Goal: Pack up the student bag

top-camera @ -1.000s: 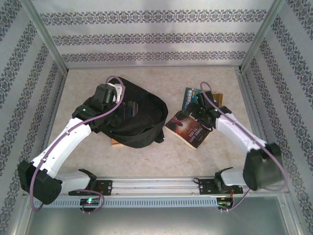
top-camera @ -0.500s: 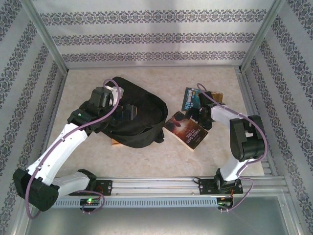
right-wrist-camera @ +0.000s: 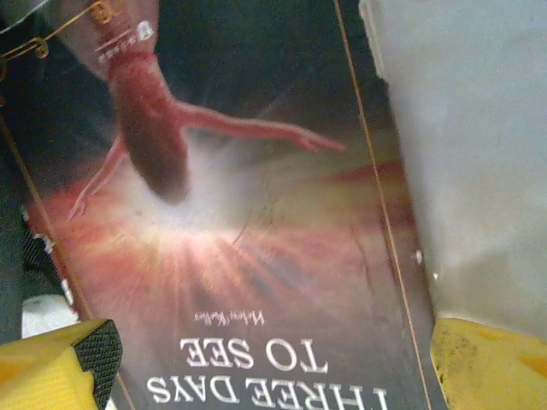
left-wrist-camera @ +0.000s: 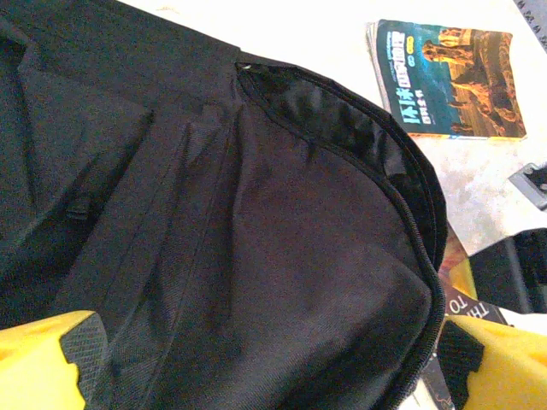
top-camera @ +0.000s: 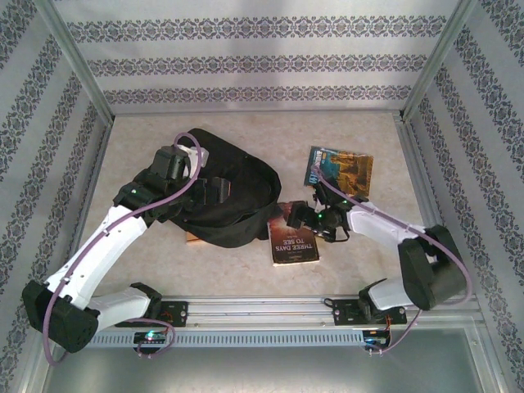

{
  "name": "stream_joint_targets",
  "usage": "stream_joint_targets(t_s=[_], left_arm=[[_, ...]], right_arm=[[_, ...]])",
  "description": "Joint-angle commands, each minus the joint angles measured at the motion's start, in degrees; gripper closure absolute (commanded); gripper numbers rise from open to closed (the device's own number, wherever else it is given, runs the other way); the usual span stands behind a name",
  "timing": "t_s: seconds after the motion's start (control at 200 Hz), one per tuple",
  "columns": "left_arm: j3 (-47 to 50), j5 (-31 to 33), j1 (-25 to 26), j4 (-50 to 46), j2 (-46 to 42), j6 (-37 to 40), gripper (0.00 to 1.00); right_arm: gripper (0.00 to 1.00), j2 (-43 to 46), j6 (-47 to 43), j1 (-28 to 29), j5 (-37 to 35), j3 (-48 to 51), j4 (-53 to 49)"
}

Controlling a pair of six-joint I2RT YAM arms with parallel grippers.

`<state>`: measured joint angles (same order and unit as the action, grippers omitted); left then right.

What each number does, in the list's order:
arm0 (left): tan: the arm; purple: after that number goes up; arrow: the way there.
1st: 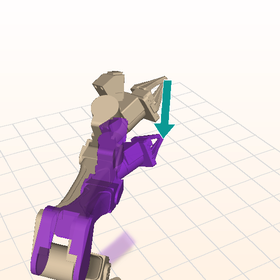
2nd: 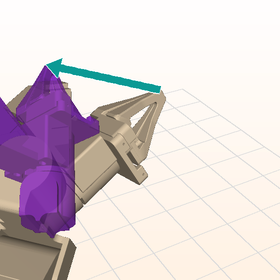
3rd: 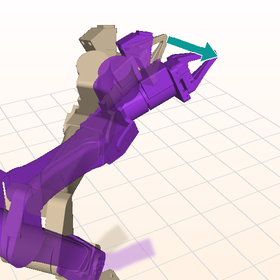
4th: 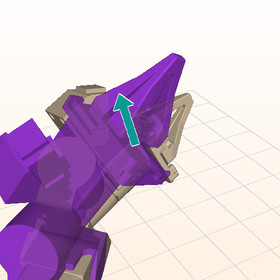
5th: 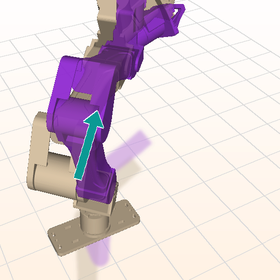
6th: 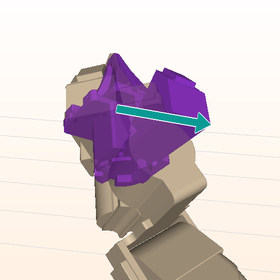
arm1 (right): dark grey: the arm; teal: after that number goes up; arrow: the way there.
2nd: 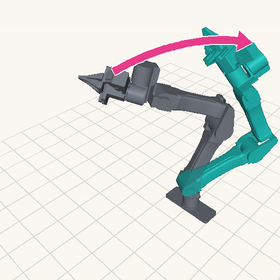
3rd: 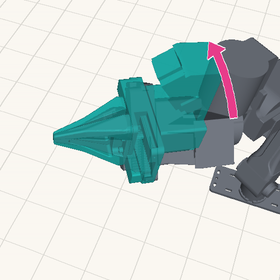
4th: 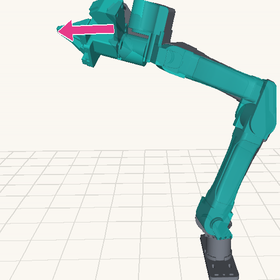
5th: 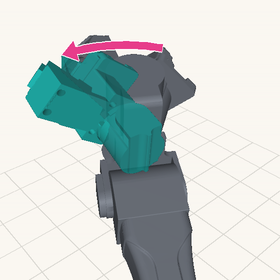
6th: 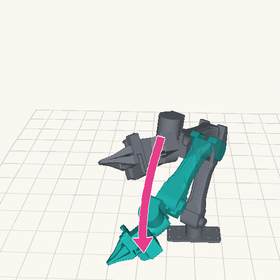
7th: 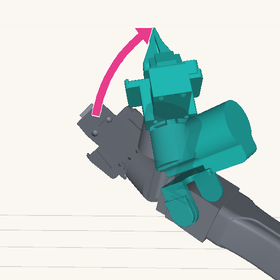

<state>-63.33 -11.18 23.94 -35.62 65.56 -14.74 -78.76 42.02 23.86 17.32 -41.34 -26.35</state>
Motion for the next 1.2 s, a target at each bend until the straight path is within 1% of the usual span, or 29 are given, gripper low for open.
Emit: stream_joint_targets(t_s=[0.0,0.065,0.125,0.32,0.4,0.46,0.57,0.655,0.714,0.844,0.914,1.114,1.194], left_arm=[[-1.45,-2.28,0.38,-1.09,0.82,-0.31,0.01],[-1.37,-3.41,0.34,-1.03,1.04,-0.89,0.02],[-1.27,-4.13,0.40,-1.03,1.11,-1.32,0.03],[0.15,-6.19,0.55,-0.22,0.49,-3.05,0.05],[1.05,-6.66,0.75,-0.16,0.25,-2.96,0.05],[1.76,-6.71,0.81,0.22,0.02,-2.94,0.06],[2.48,-6.93,0.78,0.64,-0.06,-3.13,0.05],[2.66,-7.10,0.77,1.02,0.00,-3.25,0.06],[2.78,-7.23,0.80,1.32,0.07,-3.27,0.06],[3.22,-7.73,0.80,2.14,0.48,-3.77,0.06],[3.60,-8.14,0.79,2.69,0.51,-4.16,0.06],[3.85,-7.85,0.79,2.22,0.11,-3.96,0.07],[4.14,-7.82,0.82,2.30,0.06,-3.98,0.07]], right_arm=[[0.08,3.47,-1.72,-1.80,-6.99,0.41,-3.59],[0.09,2.63,-2.32,-3.36,-7.50,0.23,-2.57],[0.10,0.42,-3.06,-4.79,-3.71,-0.05,0.09],[0.14,-5.89,-7.35,-4.87,1.03,-0.21,6.22],[0.17,-7.77,-8.17,-4.70,5.51,0.22,8.90],[0.20,-8.30,-8.52,-4.26,7.56,0.47,10.57],[0.25,-7.54,-9.44,-3.07,9.23,0.61,11.47],[0.27,-6.41,-9.88,-2.42,9.91,0.57,11.59],[0.28,-6.12,-9.68,-2.49,11.65,0.65,12.35],[0.30,-7.03,-7.55,-3.28,17.12,1.11,15.35],[0.31,-7.26,-5.97,-4.01,18.92,1.39,17.09],[0.37,-5.51,2.36,-6.58,28.77,3.67,27.59],[0.38,-4.56,4.09,-6.59,30.46,3.91,29.14]])
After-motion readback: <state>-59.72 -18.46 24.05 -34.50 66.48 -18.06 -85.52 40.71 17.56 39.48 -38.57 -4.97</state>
